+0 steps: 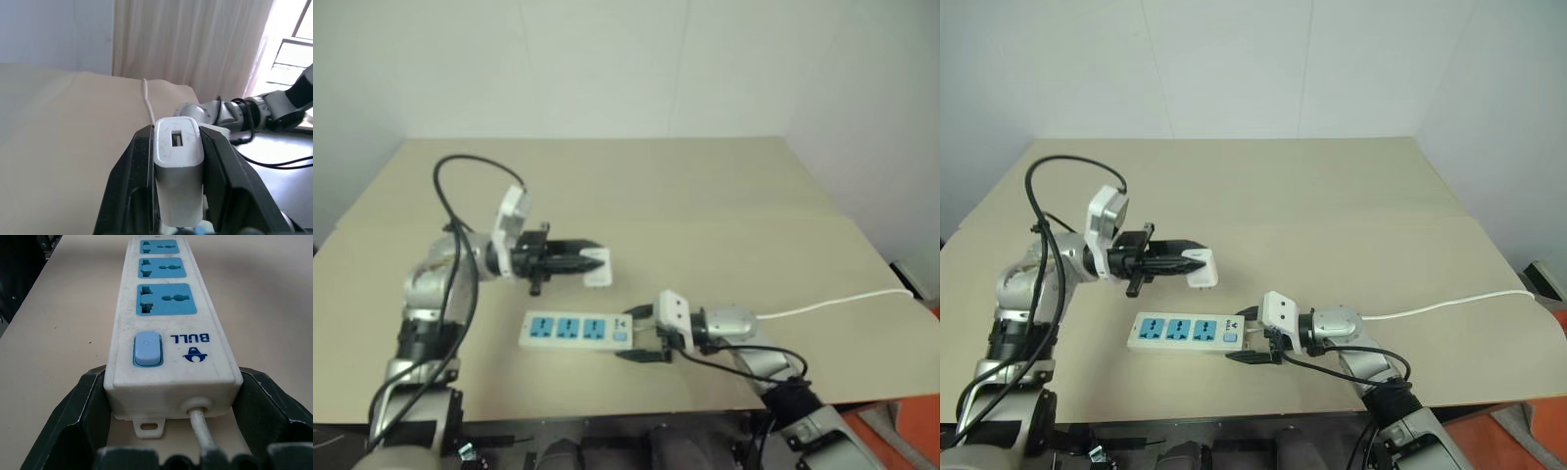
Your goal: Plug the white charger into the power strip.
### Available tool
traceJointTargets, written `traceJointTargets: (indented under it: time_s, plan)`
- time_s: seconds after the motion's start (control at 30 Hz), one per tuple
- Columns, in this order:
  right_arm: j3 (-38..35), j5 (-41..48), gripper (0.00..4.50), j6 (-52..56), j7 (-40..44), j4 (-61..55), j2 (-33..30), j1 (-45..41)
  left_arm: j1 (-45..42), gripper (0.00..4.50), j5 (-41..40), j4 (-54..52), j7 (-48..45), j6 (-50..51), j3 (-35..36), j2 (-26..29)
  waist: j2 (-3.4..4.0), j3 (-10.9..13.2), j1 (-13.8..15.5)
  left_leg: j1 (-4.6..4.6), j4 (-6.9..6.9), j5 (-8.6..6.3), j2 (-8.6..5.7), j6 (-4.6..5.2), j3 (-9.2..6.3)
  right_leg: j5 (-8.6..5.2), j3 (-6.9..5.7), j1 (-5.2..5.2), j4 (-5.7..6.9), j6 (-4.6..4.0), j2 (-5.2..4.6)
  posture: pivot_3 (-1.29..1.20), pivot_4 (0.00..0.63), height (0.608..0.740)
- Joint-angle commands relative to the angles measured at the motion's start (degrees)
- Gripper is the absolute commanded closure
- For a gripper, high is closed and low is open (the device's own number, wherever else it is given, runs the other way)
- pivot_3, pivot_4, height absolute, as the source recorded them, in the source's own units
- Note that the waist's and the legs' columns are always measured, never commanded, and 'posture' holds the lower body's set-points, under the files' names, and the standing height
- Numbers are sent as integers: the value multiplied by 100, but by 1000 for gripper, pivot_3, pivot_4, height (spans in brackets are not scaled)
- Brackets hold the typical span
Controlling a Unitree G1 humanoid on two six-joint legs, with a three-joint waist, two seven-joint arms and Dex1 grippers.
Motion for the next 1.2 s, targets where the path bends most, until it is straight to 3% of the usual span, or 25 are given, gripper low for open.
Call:
traceJointTargets:
  time_s: [0.03,0.27,0.43,1.2]
  plan:
    - [143,-245,1097,-5,40,270,-52,41,162,3476,-119,22,-381,-442,-98,71,0,0,0,1,0,0,0,0,0,0,1,1,-1,0,0,0,150,740]
    - [203,-332,1097,-77,-15,294,-42,61,470,3476,-307,278,-507,-1148,-1040,601,0,-1,-24,3,-1,0,0,0,2,-2,3,1,-1,-3,0,0,150,740]
    - [257,-312,1097,-79,-35,225,-30,111,377,3476,-298,590,-507,-1532,-1307,675,-1,-1,-36,4,-1,0,0,0,2,-3,2,1,-1,-4,0,0,150,740]
    - [281,-362,1097,-151,-111,282,-41,132,178,3476,-337,1278,-507,-1933,-1618,449,-1,-1,-50,1,-2,0,0,0,2,-6,3,-3,-3,-6,2,0,150,740]
